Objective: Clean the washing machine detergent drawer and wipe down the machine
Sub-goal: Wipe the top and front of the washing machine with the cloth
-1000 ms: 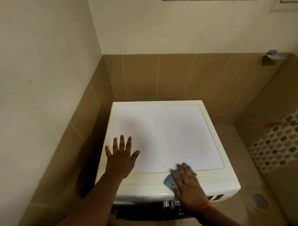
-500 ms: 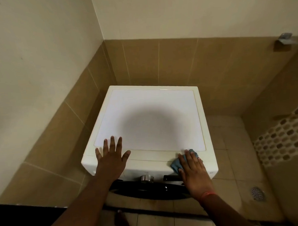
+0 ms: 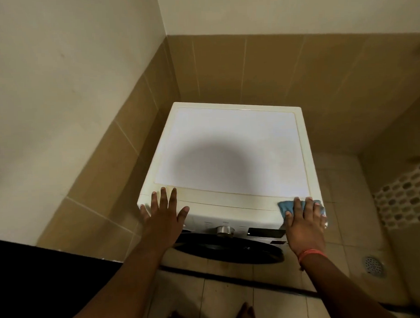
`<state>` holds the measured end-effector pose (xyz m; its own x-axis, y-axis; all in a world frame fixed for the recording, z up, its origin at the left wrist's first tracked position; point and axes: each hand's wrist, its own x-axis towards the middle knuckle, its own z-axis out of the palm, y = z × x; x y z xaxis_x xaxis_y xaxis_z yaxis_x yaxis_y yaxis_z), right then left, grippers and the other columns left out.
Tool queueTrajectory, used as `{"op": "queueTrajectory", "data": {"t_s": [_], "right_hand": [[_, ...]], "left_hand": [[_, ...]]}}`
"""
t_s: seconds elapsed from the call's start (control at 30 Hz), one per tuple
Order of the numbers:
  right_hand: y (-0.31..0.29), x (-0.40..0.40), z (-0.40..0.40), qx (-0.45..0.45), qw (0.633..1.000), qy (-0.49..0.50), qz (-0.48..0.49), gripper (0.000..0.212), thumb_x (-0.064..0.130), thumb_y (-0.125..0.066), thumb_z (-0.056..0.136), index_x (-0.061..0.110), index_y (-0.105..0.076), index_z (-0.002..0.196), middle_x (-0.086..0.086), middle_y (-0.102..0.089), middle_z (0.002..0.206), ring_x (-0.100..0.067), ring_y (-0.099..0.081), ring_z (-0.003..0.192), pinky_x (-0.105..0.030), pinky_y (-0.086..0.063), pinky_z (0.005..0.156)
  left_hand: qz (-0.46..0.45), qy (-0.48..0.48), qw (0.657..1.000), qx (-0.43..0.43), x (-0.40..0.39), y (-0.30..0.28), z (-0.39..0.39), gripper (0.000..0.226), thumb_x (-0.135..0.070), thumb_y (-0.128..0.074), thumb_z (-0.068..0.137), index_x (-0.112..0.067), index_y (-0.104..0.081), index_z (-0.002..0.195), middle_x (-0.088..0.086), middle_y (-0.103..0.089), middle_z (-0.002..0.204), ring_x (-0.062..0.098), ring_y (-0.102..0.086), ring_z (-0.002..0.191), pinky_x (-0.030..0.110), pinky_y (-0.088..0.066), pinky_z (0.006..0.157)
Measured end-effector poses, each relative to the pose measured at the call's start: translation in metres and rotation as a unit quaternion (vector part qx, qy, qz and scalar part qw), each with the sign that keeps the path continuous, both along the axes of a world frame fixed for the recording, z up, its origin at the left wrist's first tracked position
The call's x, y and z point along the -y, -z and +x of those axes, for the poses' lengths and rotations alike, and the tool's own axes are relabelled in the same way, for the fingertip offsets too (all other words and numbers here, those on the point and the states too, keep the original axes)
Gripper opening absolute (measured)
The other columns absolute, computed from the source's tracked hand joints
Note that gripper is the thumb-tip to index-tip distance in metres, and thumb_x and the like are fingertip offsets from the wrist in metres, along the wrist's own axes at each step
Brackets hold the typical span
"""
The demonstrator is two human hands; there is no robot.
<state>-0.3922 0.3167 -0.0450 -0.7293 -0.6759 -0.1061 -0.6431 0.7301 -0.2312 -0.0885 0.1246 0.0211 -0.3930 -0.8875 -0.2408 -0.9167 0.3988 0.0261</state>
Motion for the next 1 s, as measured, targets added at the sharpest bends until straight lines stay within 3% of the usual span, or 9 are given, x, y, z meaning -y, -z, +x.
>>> {"op": "queueTrajectory", "data": {"t_s": [0.17,0.4,0.53,0.67,0.87,1.0], "right_hand": [[0.002,0.047,0.074,-0.004,0.995,-0.103,-0.007,0.068,0.049,-0.006,0.096,0.017,-0.018,0.155,-0.014,-0.009,0.162,-0.032,0.001,0.15,-0.049,-0.003,0.12],[-0.001,0.137,0.19,-0.038,0.972,-0.233,0.02,0.065,0.046,-0.016,0.097,0.016,-0.021,0.155,-0.019,-0.013,0.161,-0.037,-0.005,0.149,-0.052,-0.01,0.118],[0.001,0.184,0.238,-0.053,0.954,-0.293,0.032,0.061,0.039,-0.037,0.101,0.016,-0.02,0.155,-0.02,-0.013,0.161,-0.04,-0.007,0.148,-0.057,-0.017,0.118],[-0.003,0.225,0.273,-0.063,0.934,-0.349,0.048,0.062,0.037,-0.037,0.101,0.02,-0.013,0.156,-0.017,-0.004,0.162,-0.038,0.003,0.149,-0.053,-0.008,0.12],[-0.003,0.265,0.292,-0.109,0.887,-0.446,0.056,0.061,0.036,-0.041,0.1,0.02,-0.018,0.154,-0.019,-0.012,0.161,-0.042,-0.008,0.148,-0.054,-0.015,0.119],[-0.004,0.279,0.291,-0.153,0.809,-0.563,0.072,0.062,0.024,-0.047,0.097,0.025,-0.02,0.153,-0.017,-0.008,0.162,-0.041,-0.002,0.148,-0.054,-0.011,0.12]], "left_hand": [[0.017,-0.012,0.999,-0.047,0.014,0.009,0.047,0.086,-0.074,0.005,0.086,-0.026,-0.003,0.157,0.008,-0.002,0.165,0.033,0.001,0.151,0.062,-0.006,0.117],[0.058,-0.061,0.993,-0.078,0.035,0.022,0.136,0.071,-0.063,-0.016,0.097,-0.028,0.004,0.156,0.006,0.004,0.165,0.029,0.008,0.151,0.06,-0.004,0.118],[0.094,-0.094,0.985,-0.107,0.044,0.034,0.166,0.07,-0.06,-0.021,0.098,-0.031,0.005,0.156,0.003,0.006,0.165,0.028,0.007,0.151,0.058,-0.006,0.119],[0.119,-0.127,0.975,-0.138,0.046,0.046,0.183,0.069,-0.059,-0.022,0.099,-0.031,0.004,0.156,0.004,0.003,0.165,0.029,-0.002,0.151,0.055,-0.008,0.119],[0.137,-0.161,0.966,-0.147,0.042,0.058,0.191,0.069,-0.062,-0.02,0.098,-0.032,0.005,0.155,0.003,0.005,0.165,0.028,0.001,0.151,0.055,-0.005,0.118],[0.151,-0.198,0.954,-0.166,0.038,0.066,0.188,0.068,-0.063,-0.019,0.097,-0.034,0.005,0.155,0.002,0.005,0.165,0.028,0.001,0.151,0.056,-0.005,0.119]]}}
